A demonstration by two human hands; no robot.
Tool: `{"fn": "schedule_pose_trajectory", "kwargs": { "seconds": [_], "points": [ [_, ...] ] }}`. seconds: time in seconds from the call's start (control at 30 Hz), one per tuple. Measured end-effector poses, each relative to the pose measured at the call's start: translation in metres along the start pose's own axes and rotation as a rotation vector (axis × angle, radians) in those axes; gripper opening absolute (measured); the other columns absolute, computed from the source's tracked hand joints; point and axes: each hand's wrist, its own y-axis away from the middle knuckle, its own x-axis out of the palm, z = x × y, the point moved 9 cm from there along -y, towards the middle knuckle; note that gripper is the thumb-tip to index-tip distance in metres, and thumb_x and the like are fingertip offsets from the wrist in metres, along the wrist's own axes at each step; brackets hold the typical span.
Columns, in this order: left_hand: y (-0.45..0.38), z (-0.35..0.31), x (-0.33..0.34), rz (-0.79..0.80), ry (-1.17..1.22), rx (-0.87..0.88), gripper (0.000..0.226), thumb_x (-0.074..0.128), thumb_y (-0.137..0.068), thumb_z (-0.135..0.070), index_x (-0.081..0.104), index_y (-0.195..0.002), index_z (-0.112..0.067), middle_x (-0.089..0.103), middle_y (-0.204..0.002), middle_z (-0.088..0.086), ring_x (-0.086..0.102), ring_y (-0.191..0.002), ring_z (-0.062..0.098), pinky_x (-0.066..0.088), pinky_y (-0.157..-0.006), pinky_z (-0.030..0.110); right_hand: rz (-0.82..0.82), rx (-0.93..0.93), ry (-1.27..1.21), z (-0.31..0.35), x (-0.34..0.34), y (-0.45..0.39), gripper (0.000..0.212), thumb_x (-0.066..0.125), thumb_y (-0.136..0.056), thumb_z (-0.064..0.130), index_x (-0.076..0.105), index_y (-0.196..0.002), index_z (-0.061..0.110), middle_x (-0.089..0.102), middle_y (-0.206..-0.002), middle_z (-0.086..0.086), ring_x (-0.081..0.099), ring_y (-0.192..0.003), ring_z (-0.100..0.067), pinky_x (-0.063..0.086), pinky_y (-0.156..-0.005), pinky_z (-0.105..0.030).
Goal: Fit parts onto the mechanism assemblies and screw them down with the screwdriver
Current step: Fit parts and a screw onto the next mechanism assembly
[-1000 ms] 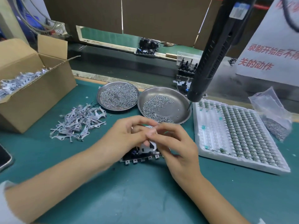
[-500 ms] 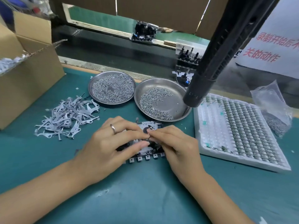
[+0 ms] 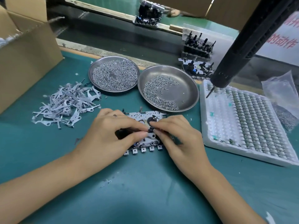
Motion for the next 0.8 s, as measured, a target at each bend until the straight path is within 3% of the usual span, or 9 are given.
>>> {"fn": "schedule_pose_trajectory", "kwargs": {
  "seconds": [0.07,0.2,0.37,0.43,0.57,0.8],
  "points": [
    [0.0,0.002,0.003,0.029,-0.017,-0.035,0.011,0.071,-0.067,-0.033,0.069,-0.076,-0.04,0.06,-0.074,-0.039,0.05,-0.082,-0.017,0.031,-0.084,0.014,0.008,-0.003,-0.029,0.0,0.0,0.003,0.019,0.063,-0.087,0.003,0.071,-0.105,0.007,0.069,-0.096,0.0,0.06,-0.087,-0.014,0.047,-0.081,-0.026],
    [0.001,0.001,0.007,0.08,-0.047,-0.055,0.008,0.072,-0.067,-0.032,0.07,-0.074,-0.036,0.058,-0.06,-0.032,0.051,-0.078,-0.015,0.031,-0.086,0.018,0.023,-0.033,-0.022,0.003,0.001,0.006,0.02,0.063,-0.086,0.001,0.07,-0.105,0.004,0.067,-0.091,0.003,0.058,-0.082,-0.014,0.047,-0.078,-0.026],
    [0.001,0.003,0.007,0.11,-0.048,-0.1,0.028,0.084,-0.069,-0.016,0.069,-0.076,-0.037,0.063,-0.063,-0.03,0.053,-0.083,-0.012,0.029,-0.083,0.006,0.067,-0.051,-0.02,0.005,0.003,0.008,0.024,0.069,-0.083,0.006,0.07,-0.107,0.006,0.067,-0.077,-0.002,0.053,-0.079,-0.018,0.046,-0.078,-0.024],
    [0.002,0.003,0.005,0.109,-0.054,-0.118,0.028,0.084,-0.067,-0.017,0.068,-0.075,-0.038,0.066,-0.066,-0.027,0.053,-0.085,-0.007,0.03,-0.081,0.003,0.072,-0.051,-0.009,0.005,0.004,0.008,0.027,0.073,-0.08,0.008,0.07,-0.107,0.008,0.068,-0.078,-0.001,0.053,-0.08,-0.017,0.047,-0.078,-0.027],
    [0.002,0.006,0.003,0.106,-0.005,-0.172,0.022,0.083,-0.067,-0.019,0.069,-0.075,-0.034,0.067,-0.069,-0.025,0.059,-0.08,0.004,0.041,-0.08,0.015,0.071,-0.062,0.012,0.005,0.005,0.009,0.027,0.073,-0.08,0.009,0.07,-0.107,0.008,0.07,-0.081,0.002,0.053,-0.083,-0.016,0.048,-0.079,-0.031],
    [0.003,0.011,0.007,0.141,0.072,-0.236,0.018,0.08,-0.072,-0.012,0.071,-0.076,-0.027,0.069,-0.065,-0.016,0.065,-0.069,0.002,0.046,-0.07,0.009,0.068,-0.161,0.191,0.015,0.01,0.013,0.017,0.066,-0.086,0.003,0.07,-0.102,-0.002,0.067,-0.09,-0.011,0.058,-0.08,-0.028,0.048,-0.077,-0.032]
  ]
}}
